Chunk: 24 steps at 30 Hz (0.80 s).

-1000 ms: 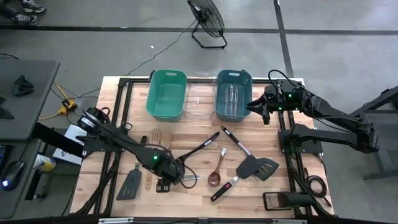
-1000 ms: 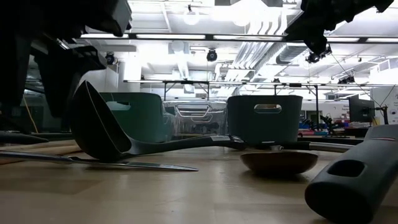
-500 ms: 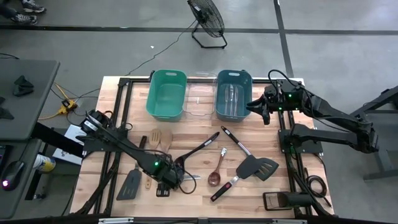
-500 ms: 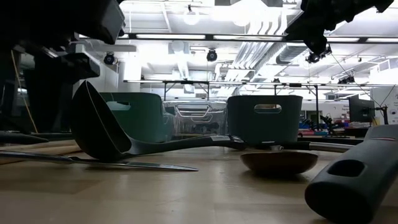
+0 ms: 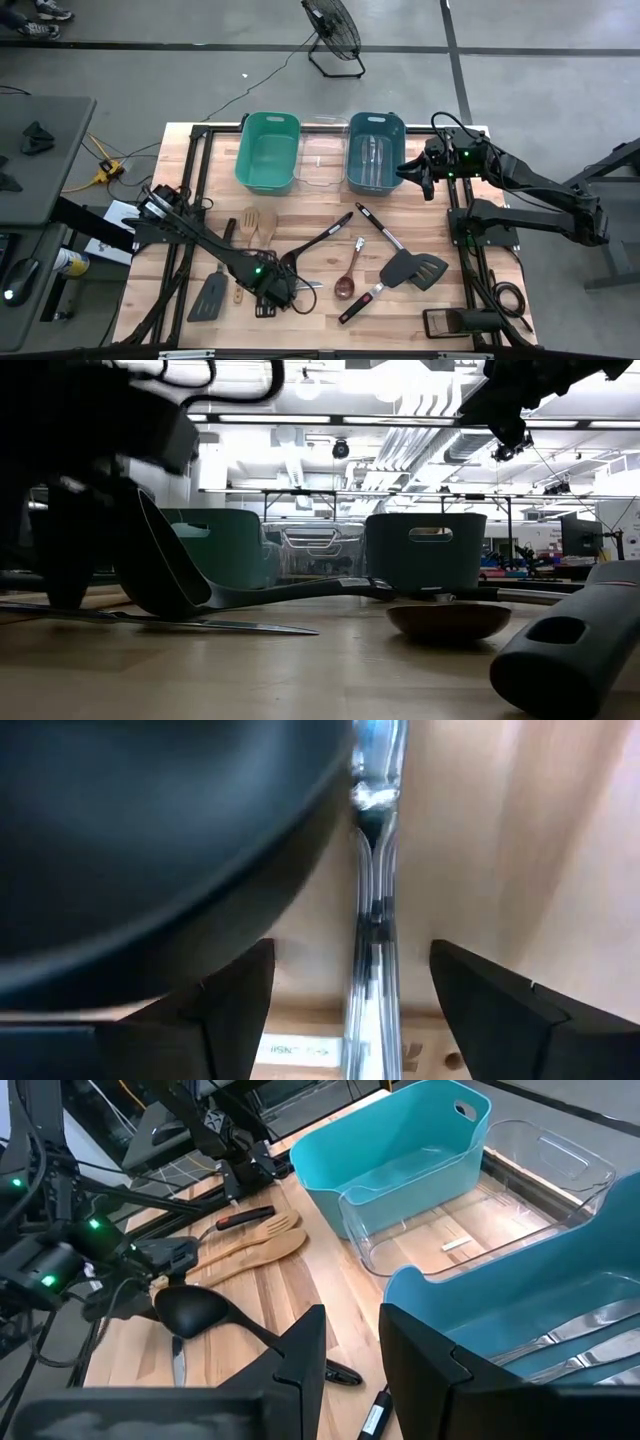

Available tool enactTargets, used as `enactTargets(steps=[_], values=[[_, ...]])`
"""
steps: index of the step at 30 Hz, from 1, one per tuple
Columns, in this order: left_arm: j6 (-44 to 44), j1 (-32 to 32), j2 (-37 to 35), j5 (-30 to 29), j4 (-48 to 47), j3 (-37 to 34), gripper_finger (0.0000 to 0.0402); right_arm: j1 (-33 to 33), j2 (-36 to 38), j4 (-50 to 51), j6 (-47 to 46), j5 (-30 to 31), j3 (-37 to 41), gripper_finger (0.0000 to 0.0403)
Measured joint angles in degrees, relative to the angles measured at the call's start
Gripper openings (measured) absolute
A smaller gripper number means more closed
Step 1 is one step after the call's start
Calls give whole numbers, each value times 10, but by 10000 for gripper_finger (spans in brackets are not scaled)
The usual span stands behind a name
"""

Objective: Pick & Place Kitchen Items
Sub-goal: Put the silver table knife into the blue bin

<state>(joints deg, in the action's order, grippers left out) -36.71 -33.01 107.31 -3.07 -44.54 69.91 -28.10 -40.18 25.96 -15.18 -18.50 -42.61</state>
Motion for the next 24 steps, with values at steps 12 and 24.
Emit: enactTargets(steps=[12, 24], values=[[3, -5, 13, 11, 4, 2, 204, 0, 0, 4, -2, 1, 0, 89], [3, -5, 14, 21, 1, 0, 96, 0, 0, 4, -2, 1, 0, 89]])
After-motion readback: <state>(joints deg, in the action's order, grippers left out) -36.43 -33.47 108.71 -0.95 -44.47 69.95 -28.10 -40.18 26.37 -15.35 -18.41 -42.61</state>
